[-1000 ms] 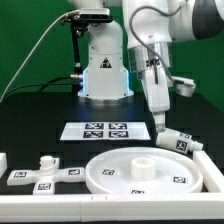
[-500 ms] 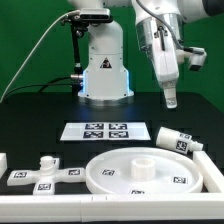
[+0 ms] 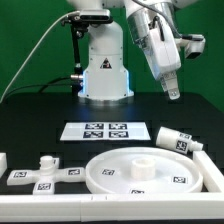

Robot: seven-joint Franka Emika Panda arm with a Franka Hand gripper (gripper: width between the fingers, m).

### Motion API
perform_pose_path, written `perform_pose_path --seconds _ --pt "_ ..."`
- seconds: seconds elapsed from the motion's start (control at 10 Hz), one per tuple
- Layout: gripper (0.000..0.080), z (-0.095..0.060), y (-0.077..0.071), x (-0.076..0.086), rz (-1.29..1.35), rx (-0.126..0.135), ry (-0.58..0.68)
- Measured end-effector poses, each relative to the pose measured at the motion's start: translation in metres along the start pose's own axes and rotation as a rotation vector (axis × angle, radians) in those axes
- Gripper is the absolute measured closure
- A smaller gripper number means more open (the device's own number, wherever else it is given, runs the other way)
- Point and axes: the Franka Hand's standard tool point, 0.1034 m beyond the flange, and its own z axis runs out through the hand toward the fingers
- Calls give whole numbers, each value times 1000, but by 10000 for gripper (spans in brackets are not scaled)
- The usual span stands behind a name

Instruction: Assemble round table

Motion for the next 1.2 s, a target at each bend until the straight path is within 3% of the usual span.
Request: perform_pose_path --seconds 0.4,0.5,0.6,0.7,1.0,1.2 --pt "151 -5 -12 -16 8 49 9" --pt "151 7 -5 -19 3 27 11" --pt "151 27 13 -5 9 -15 37" --pt "151 35 18 4 -1 -27 54" --pt "151 36 17 7 -32 -35 49" --pt "151 43 4 21 -180 -73 19"
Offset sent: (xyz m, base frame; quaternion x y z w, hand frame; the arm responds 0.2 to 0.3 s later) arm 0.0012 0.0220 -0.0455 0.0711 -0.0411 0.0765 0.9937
